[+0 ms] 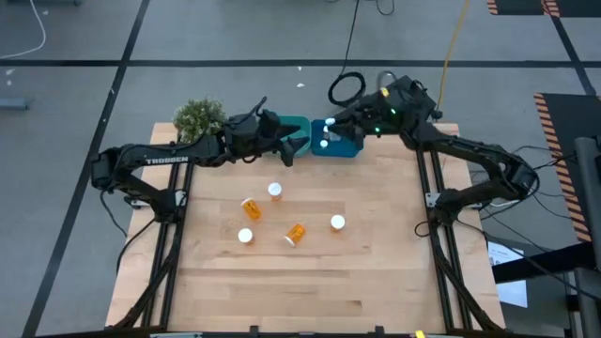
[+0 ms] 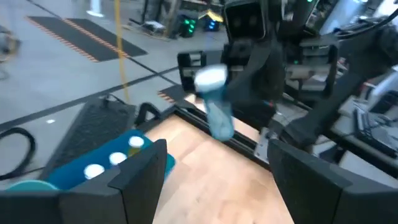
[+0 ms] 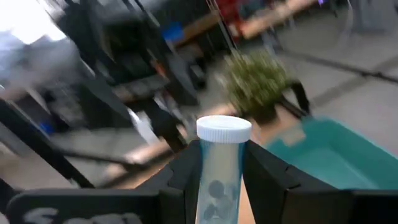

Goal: Pick and place medicine bottles into bin by pill shape (circle, oval)
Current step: Adjust the small blue tablet bottle in the blue bin

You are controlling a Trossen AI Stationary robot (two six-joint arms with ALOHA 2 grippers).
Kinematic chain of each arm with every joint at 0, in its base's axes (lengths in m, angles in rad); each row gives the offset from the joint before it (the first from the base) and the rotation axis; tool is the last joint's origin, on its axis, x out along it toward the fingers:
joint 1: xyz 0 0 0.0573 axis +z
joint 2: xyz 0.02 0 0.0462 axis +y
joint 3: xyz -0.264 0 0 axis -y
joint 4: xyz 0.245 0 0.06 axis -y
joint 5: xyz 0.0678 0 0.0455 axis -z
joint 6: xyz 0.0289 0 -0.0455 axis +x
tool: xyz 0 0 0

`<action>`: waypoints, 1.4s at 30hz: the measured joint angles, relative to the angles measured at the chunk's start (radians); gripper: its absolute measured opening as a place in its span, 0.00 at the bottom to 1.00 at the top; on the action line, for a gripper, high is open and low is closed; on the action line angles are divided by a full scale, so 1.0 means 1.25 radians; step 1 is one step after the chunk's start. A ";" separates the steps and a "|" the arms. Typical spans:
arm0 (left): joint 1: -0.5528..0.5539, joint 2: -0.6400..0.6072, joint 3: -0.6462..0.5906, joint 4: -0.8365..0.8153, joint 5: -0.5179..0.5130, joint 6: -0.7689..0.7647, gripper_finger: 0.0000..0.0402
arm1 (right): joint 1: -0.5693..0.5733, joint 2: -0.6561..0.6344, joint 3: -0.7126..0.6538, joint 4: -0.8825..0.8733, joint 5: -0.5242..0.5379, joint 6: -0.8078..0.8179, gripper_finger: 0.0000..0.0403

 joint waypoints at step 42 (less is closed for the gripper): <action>-0.048 0.138 -0.001 0.303 0.171 -0.032 0.43 | 0.194 -0.019 -0.088 0.349 0.111 -0.034 0.24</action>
